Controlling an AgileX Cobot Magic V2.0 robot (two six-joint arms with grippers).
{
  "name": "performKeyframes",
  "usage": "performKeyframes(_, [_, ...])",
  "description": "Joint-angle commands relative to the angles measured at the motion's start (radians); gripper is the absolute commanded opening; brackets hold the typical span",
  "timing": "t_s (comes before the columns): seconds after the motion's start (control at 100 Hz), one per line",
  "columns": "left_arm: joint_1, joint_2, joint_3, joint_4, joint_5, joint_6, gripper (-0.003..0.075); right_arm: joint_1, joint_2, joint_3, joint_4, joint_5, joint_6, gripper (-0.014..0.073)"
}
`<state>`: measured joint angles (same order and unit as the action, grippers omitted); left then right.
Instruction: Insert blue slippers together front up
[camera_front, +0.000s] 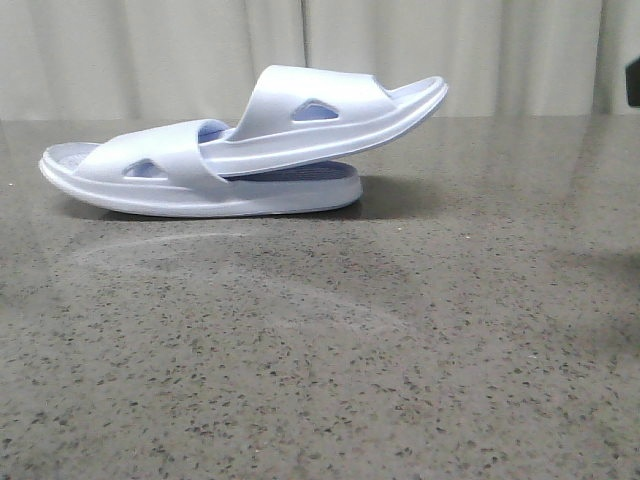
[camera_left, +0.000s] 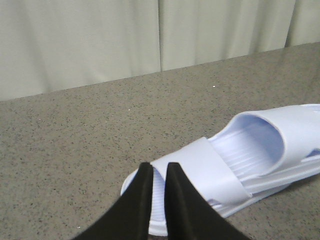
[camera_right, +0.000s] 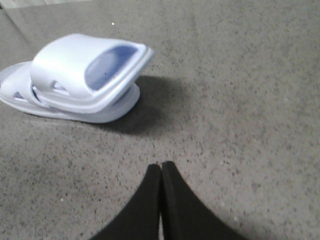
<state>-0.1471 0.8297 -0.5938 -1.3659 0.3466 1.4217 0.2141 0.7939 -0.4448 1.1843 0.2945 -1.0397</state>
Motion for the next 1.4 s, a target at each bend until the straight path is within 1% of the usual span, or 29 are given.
performKeyframes(0.0, [-0.008,-0.096,0.056,-0.186,-0.03,0.156,0.0015,0.003,-0.076,0.056,0.04,-0.049,-0.014,-0.0095])
performKeyframes(0.09, [-0.008,-0.182,0.138,-0.208,-0.056,0.171,0.0015,0.003,-0.161,0.119,0.058,-0.076,-0.014,-0.0095])
performKeyframes(0.26, [-0.008,-0.286,0.25,-0.268,-0.047,0.171,0.0015,0.003,-0.273,0.185,0.06,-0.077,-0.014,-0.0095])
performKeyframes(0.39, [-0.008,-0.324,0.274,-0.297,-0.054,0.171,0.0015,0.003,-0.287,0.213,0.107,-0.072,-0.014,-0.0095])
performKeyframes(0.55, [-0.008,-0.325,0.274,-0.301,-0.06,0.171,0.0015,0.003,-0.287,0.226,0.112,-0.071,-0.014,-0.0095])
performKeyframes(0.68, [-0.008,-0.325,0.274,-0.301,-0.057,0.171,0.0015,0.003,-0.287,0.226,0.112,-0.013,-0.014,-0.0095])
performKeyframes(0.8, [-0.008,-0.325,0.274,-0.301,-0.057,0.171,0.0015,0.003,-0.287,0.226,0.114,0.101,-0.014,-0.0095])
performKeyframes(0.93, [-0.008,-0.325,0.274,-0.301,-0.057,0.171,0.0015,0.003,-0.287,0.226,0.114,0.147,-0.014,-0.0095])
performKeyframes(1.0, [-0.008,-0.325,0.274,-0.301,-0.057,0.171,0.0015,0.003,-0.287,0.226,0.114,0.137,-0.014,-0.0095])
performKeyframes(1.15, [-0.008,-0.325,0.274,-0.301,-0.057,0.171,0.0015,0.003,-0.287,0.226,0.114,0.03,-0.014,-0.0095])
performKeyframes(1.22, [-0.008,-0.325,0.274,-0.301,-0.057,0.171,0.0015,0.003,-0.287,0.226,0.114,0.002,-0.014,-0.0095])
performKeyframes(1.39, [-0.008,-0.325,0.274,-0.301,-0.057,0.171,0.0015,0.003,-0.287,0.226,0.114,0.004,-0.014,-0.0095])
